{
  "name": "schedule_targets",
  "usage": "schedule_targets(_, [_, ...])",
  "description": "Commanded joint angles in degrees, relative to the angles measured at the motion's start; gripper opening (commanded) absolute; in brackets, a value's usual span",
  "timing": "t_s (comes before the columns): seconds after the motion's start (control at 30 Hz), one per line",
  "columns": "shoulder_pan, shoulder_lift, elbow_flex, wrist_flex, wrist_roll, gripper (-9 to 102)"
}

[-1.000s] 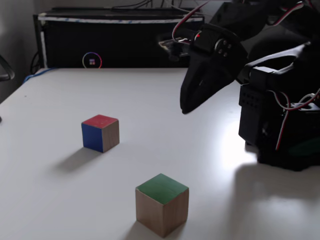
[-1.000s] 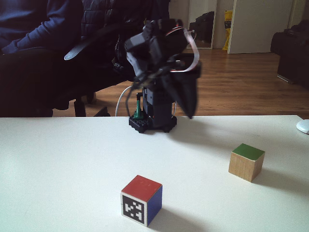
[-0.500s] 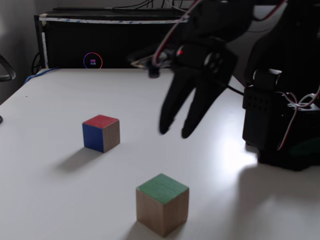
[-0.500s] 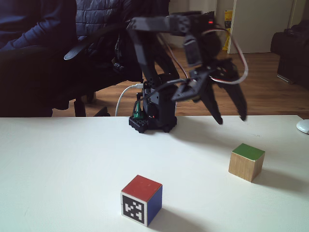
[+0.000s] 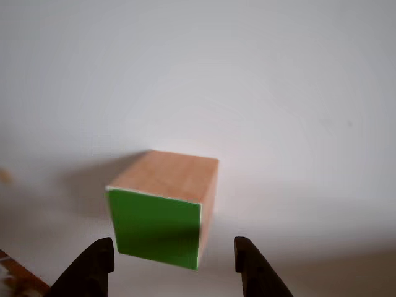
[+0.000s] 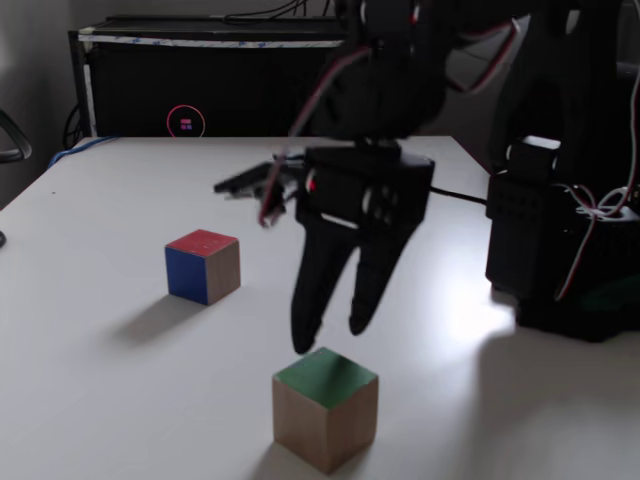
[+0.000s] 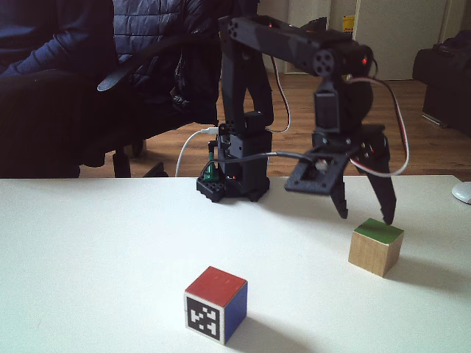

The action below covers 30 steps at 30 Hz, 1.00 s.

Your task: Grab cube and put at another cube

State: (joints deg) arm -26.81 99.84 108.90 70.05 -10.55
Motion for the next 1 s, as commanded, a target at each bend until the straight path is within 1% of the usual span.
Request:
schedule_targets(0.0, [-1.67, -0.18, -2.55, 0.62, 0.26, 31])
schedule_targets(0.17, [-2.55, -2.02, -2.02, -0.7, 0.7, 31])
schedule_targets(0.6, [-0.18, -5.89, -4.04, -3.78, 0.44, 32])
schedule_targets(0.97, [-3.96, -8.96, -7.21, -3.78, 2.72, 33])
